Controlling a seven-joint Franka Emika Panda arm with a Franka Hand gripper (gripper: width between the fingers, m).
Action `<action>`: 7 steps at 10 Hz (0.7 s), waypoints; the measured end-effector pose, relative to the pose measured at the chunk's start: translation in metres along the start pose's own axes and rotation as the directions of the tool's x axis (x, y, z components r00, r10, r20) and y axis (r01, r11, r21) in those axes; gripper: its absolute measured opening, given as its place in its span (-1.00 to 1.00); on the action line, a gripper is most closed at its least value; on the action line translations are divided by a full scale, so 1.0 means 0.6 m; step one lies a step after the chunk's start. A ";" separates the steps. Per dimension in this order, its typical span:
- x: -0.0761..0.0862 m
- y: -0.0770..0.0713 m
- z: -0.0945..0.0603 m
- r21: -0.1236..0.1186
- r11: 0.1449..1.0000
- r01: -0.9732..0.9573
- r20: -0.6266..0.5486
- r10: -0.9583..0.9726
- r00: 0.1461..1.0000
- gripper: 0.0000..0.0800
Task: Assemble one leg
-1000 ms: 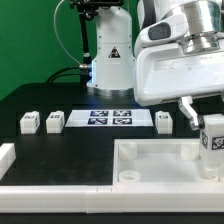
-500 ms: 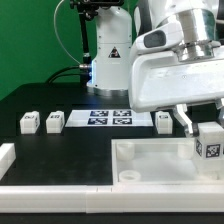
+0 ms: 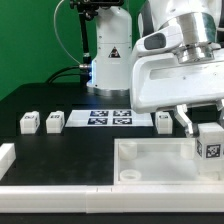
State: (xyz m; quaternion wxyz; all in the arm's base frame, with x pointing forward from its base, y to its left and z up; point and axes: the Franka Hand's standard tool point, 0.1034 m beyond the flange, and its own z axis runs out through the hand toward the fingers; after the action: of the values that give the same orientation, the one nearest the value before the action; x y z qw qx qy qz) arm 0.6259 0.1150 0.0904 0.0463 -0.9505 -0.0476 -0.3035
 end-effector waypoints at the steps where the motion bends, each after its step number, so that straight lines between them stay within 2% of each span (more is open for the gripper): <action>1: 0.000 0.000 0.000 0.000 1.000 0.000 0.000 0.000 1.000 -0.04; 2: 0.000 0.000 0.000 0.000 1.000 0.001 0.000 -0.001 1.000 0.30; 3: 0.000 0.000 0.000 0.000 1.000 0.001 0.000 -0.001 1.000 0.52; 4: 0.000 0.000 0.000 0.000 1.000 0.001 0.000 -0.001 1.000 0.60; 7: 0.000 0.000 0.000 0.000 1.000 0.002 0.000 -0.002 1.000 0.62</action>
Offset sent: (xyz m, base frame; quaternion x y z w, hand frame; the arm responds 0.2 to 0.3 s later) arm 0.0000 0.0000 0.0000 0.0000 0.0000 0.0000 1.0000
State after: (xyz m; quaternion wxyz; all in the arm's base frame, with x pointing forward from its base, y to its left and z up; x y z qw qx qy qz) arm 0.6258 0.1149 0.0903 0.0460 -0.9505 -0.0484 -0.3034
